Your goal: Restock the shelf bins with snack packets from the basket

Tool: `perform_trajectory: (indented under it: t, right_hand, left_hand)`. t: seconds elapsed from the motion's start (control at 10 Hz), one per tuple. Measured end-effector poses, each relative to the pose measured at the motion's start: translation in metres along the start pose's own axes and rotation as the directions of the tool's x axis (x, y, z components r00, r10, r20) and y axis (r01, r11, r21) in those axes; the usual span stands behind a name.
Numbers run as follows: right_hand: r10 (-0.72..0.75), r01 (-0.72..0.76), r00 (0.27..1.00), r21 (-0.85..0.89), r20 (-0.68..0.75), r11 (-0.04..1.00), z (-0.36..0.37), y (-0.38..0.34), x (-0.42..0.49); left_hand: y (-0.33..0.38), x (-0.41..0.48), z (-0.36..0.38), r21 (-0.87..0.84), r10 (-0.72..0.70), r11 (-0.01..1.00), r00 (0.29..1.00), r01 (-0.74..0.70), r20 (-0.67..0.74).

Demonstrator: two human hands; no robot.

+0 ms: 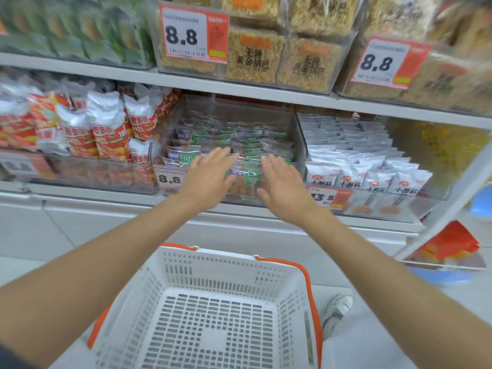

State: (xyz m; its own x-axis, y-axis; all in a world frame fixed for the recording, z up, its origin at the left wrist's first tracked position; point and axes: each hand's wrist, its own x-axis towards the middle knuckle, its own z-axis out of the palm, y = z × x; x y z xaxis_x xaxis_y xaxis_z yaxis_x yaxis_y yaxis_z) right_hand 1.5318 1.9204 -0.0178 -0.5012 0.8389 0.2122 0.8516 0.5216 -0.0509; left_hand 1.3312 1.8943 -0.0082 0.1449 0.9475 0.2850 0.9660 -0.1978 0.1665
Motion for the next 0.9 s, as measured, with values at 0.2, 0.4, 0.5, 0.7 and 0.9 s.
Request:
perform_trajectory:
  t: [0.2, 0.4, 0.5, 0.7, 0.9]
  right_hand:
    - [0.066, -0.049, 0.987, -0.116, 0.149, 0.992, 0.016, -0.009, -0.014]
    - [0.081, -0.08, 0.997, -0.007, 0.009, 0.997, 0.008, -0.03, -0.031]
    - [0.072, -0.026, 0.947, 0.15, -0.312, 0.988, 0.006, -0.05, -0.054]
    - [0.295, -0.097, 0.861, 0.435, -0.415, 0.895, -0.004, -0.073, -0.115]
    - [0.679, -0.153, 0.55, 0.74, -0.486, 0.654, -0.038, -0.048, -0.22]
  left_hand:
    - [-0.001, -0.016, 0.0, 0.136, -0.028, 0.991, 0.949, -0.016, 0.315]
    - [0.02, -0.035, 0.0, 0.025, -0.102, 0.995, 0.978, 0.099, 0.18]
    - [0.03, -0.058, -0.01, -0.119, -0.157, 0.983, 0.981, 0.143, -0.117]
    - [0.048, -0.123, -0.022, -0.429, -0.234, 0.89, 0.962, 0.153, -0.141]
    - [0.032, -0.22, -0.048, -0.751, -0.592, 0.605, 0.78, 0.263, -0.204]
